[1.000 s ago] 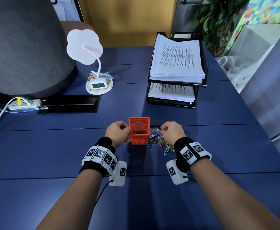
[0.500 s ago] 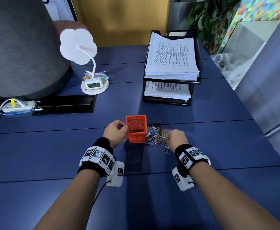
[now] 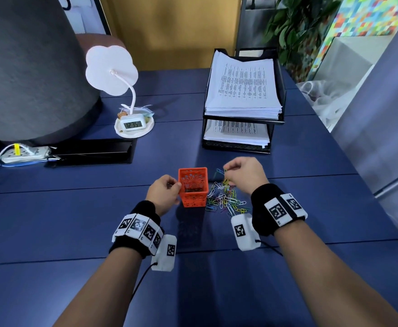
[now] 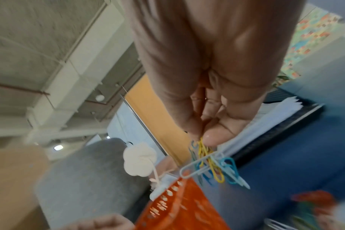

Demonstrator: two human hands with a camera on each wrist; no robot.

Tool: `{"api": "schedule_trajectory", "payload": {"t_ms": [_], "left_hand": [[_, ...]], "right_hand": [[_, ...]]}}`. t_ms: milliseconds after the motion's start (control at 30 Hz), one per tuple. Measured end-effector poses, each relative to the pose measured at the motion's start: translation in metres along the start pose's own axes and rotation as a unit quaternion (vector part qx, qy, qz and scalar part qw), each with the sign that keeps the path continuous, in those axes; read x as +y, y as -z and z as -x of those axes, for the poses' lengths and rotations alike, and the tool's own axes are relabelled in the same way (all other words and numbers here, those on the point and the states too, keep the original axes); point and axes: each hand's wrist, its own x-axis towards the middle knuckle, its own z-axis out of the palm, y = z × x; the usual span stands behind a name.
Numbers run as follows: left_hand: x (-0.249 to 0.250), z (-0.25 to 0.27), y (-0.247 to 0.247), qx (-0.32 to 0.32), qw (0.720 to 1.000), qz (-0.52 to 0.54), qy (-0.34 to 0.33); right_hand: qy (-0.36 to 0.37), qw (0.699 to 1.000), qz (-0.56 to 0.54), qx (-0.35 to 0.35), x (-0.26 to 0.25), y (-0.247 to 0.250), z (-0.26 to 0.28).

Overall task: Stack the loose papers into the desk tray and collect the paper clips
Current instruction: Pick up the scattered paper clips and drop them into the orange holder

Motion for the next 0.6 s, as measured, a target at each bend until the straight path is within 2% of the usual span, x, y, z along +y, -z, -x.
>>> {"api": "schedule_trajectory", "payload": {"t_ms": [167, 300, 400, 533, 600], "left_hand": [[0.002, 0.002, 0.002, -0.005, 1.0, -0.012, -0.006], [0.001, 0.003, 0.003, -0.004, 1.0, -0.026, -0.007], [0.001, 0.003, 0.003, -0.005, 1.0, -0.027, -0.008], [0.001, 0.003, 0.003, 0.001, 1.0, -0.025, -0.01], [0.0, 0.003, 0.002, 0.005, 1.0, -0.02, -0.009]], "right_hand": [[0.044, 0.995, -0.092, -0.022, -0.024, -0.013, 0.001], [0.052, 0.992, -0.104, -0.045, -0.027, -0.028, 0.0], [0.048, 0.994, -0.081, -0.058, -0.022, -0.033, 0.0], [0.044, 0.998, -0.035, -0.013, -0.004, -0.027, -0.005], [0.031, 0.999, 0.031, 0.005, 0.011, -0.024, -0.008]]}}
